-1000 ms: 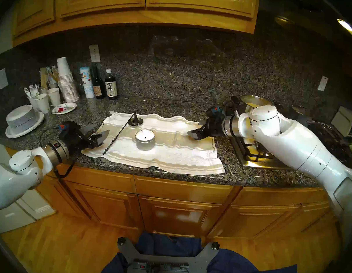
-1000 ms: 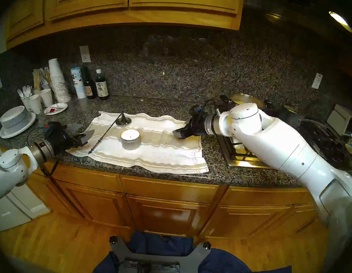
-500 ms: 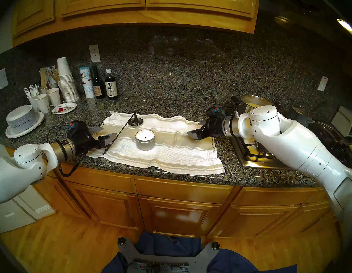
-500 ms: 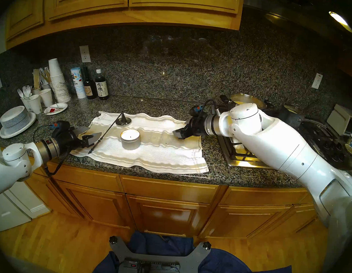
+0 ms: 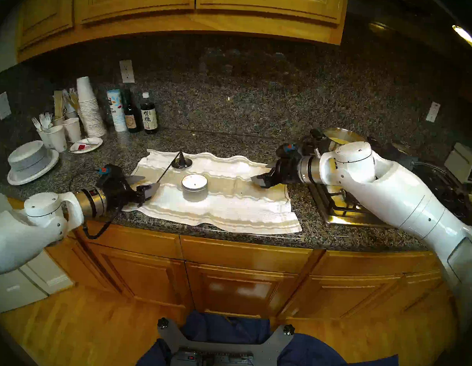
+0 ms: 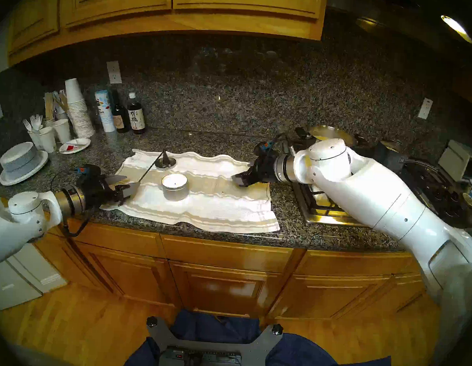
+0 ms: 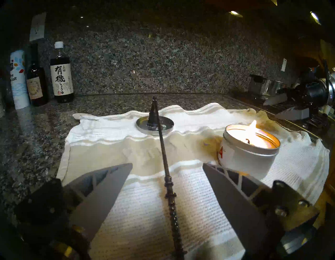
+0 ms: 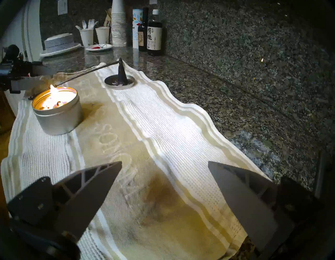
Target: Put out candle flame
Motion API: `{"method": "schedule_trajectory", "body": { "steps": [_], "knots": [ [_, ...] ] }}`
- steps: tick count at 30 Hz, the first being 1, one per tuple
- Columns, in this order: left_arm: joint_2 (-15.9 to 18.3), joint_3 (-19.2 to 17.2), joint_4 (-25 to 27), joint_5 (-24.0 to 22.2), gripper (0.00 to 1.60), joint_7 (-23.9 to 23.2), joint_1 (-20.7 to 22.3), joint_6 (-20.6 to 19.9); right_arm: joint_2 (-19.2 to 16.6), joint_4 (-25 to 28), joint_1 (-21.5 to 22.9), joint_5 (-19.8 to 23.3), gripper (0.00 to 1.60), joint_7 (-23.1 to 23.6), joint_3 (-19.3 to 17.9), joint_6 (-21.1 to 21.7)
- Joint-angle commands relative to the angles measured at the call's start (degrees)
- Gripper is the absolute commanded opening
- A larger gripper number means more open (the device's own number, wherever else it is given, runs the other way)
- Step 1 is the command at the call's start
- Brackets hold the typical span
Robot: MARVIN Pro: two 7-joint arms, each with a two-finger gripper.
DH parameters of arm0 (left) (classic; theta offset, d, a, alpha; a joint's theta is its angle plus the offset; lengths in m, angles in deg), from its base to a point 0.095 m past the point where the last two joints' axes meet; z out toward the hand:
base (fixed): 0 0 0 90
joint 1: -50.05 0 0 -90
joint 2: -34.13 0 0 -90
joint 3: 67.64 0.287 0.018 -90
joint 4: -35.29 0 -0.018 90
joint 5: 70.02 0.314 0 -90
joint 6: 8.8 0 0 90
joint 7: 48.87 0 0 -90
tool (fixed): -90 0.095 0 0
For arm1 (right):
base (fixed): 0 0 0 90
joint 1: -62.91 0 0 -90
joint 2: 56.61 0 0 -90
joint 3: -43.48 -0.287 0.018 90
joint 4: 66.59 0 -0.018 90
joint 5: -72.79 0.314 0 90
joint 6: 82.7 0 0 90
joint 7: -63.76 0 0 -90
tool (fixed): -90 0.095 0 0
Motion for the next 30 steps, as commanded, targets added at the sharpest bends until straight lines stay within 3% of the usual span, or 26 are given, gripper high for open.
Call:
{"method": "schedule_trajectory", "body": {
  "steps": [1,2,4,10,12,16,17,23,30],
  "knots": [
    [-2.6,-0.1,-0.5,2.1,1.34,-0.3,5.5,-0.3,0.1,0.4,2.0,0.0,1.60,0.0,-1.6,-0.5],
    [-3.3,1.4,-1.0,2.6,1.34,-0.4,7.6,-0.9,0.1,0.4,2.0,0.0,1.60,0.0,-1.5,-0.5],
    [-4.6,1.6,-1.5,3.7,1.17,-0.4,8.2,-1.5,0.0,0.4,2.0,0.0,1.60,-0.1,-1.5,-0.5],
    [-7.1,3.1,-2.9,6.1,1.21,-0.6,10.9,-2.9,0.0,0.5,2.0,0.0,1.60,-0.1,-1.5,-0.5],
    [-8.1,3.4,-3.4,6.9,1.10,-0.6,11.5,-3.3,0.0,0.5,2.0,0.1,1.60,-0.1,-1.5,-0.5],
    [-10.8,3.8,-4.7,9.1,1.19,-0.9,12.8,-4.0,0.0,0.5,2.0,0.1,1.60,-0.2,-1.5,-0.5],
    [-11.6,5.1,-5.4,9.6,1.17,-1.1,14.9,-4.6,0.0,0.5,2.0,0.1,1.60,-0.2,-1.4,-0.5],
    [-14.1,5.3,-6.3,11.6,1.15,-1.6,16.3,-5.3,0.0,0.5,2.0,0.1,1.60,-0.2,-1.4,-0.5],
    [-17.8,6.4,-8.4,14.9,0.98,-2.6,19.4,-6.4,0.0,0.5,2.1,0.1,1.60,-0.2,-1.4,-0.5]
  ]
}}
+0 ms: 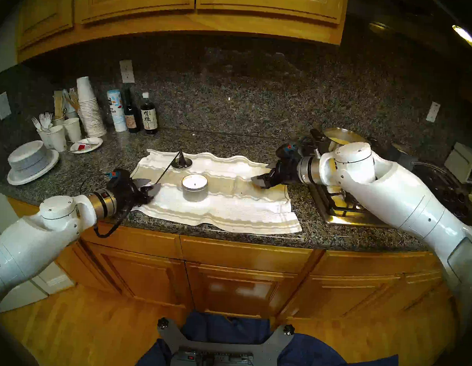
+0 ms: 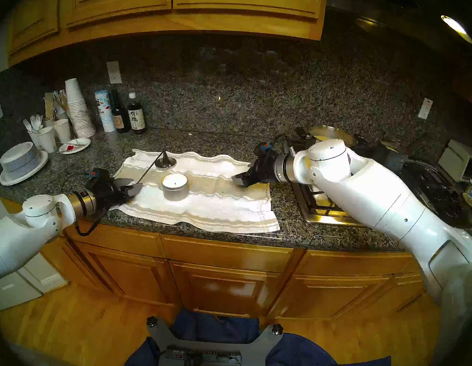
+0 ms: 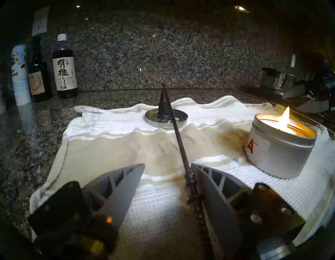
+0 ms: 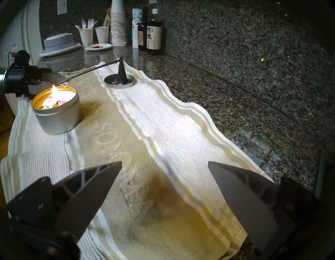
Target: Put out candle flame
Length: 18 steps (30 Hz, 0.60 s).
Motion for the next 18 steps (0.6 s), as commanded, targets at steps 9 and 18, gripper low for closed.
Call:
{"method": "schedule_trajectory", "body": {
  "steps": [9,18],
  "knots": [
    [-8.4,1.0,-3.9,6.8,0.80,-2.8,10.1,-1.3,0.1,0.5,2.1,0.0,1.60,0.0,-1.6,-0.5],
    [-11.9,2.5,-7.8,11.6,0.79,-6.3,14.3,-3.2,0.0,0.5,2.2,0.0,1.60,0.1,-1.6,-0.6]
  ]
}}
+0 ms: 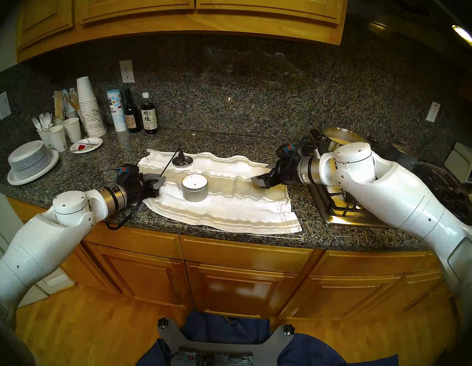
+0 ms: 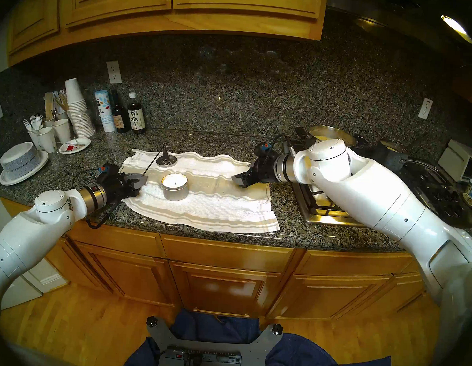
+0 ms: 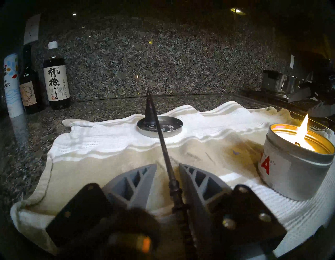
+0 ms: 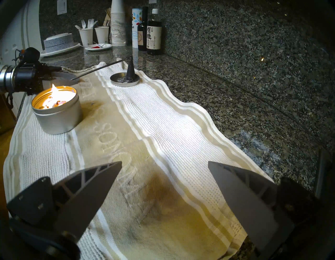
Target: Put out candle flame
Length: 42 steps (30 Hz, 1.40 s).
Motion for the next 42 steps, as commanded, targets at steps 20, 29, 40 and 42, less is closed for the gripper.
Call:
{"method": "schedule_trajectory", "body": {
  "steps": [20,29,40,42],
  "knots": [
    [8.6,-9.6,5.0,-0.8,1.29,-9.5,-2.9,0.1,0.1,0.4,2.2,0.0,1.60,0.1,-1.6,-0.6],
    [5.9,-9.5,4.6,-1.8,1.46,-9.1,0.5,-2.6,0.1,0.4,2.3,-0.1,1.60,0.3,-1.6,-0.7],
    [2.4,-5.5,1.3,-0.5,1.05,-8.6,5.4,-5.9,0.0,0.4,2.3,-0.1,1.60,0.3,-1.6,-0.7],
    [2.1,-4.2,0.1,-0.2,1.14,-8.7,6.8,-6.2,0.0,0.4,2.3,-0.1,1.60,0.3,-1.6,-0.7]
  ]
}}
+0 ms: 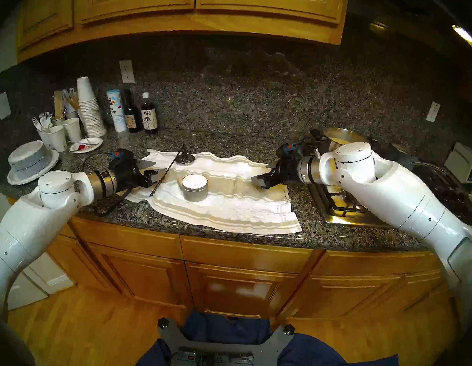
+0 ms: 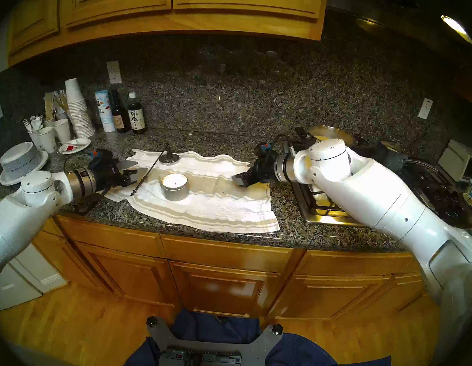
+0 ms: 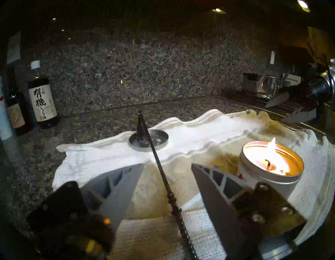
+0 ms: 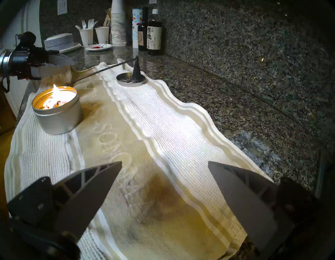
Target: Put out candle flame
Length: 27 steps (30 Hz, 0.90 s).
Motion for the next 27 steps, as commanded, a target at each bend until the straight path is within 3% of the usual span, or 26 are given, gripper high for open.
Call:
{"method": "schedule_trajectory", "body": {
  "steps": [1,5,8,12,22,27],
  "knots": [
    [-1.7,0.8,-1.6,0.9,1.10,0.1,6.4,-0.6,0.1,0.4,2.2,-0.1,1.60,0.1,-1.6,-0.6],
    [-2.2,1.5,-2.9,1.5,1.05,0.0,7.4,-1.0,0.1,0.4,2.2,-0.1,1.60,0.1,-1.6,-0.6],
    [-2.5,2.0,-3.6,1.9,1.11,-0.7,8.0,-1.3,0.1,0.4,2.2,-0.1,1.60,0.1,-1.6,-0.6],
    [-3.0,2.8,-4.3,2.4,0.97,-1.9,8.9,-1.6,0.1,0.4,2.2,-0.1,1.60,0.1,-1.6,-0.6],
    [-4.3,4.1,-6.0,3.3,0.88,-3.7,10.5,-2.4,0.1,0.4,2.2,-0.1,1.60,0.1,-1.6,-0.6],
    [-4.6,4.5,-6.9,3.7,0.92,-4.0,10.8,-2.4,0.1,0.4,2.2,-0.1,1.60,0.2,-1.6,-0.7]
  ]
}}
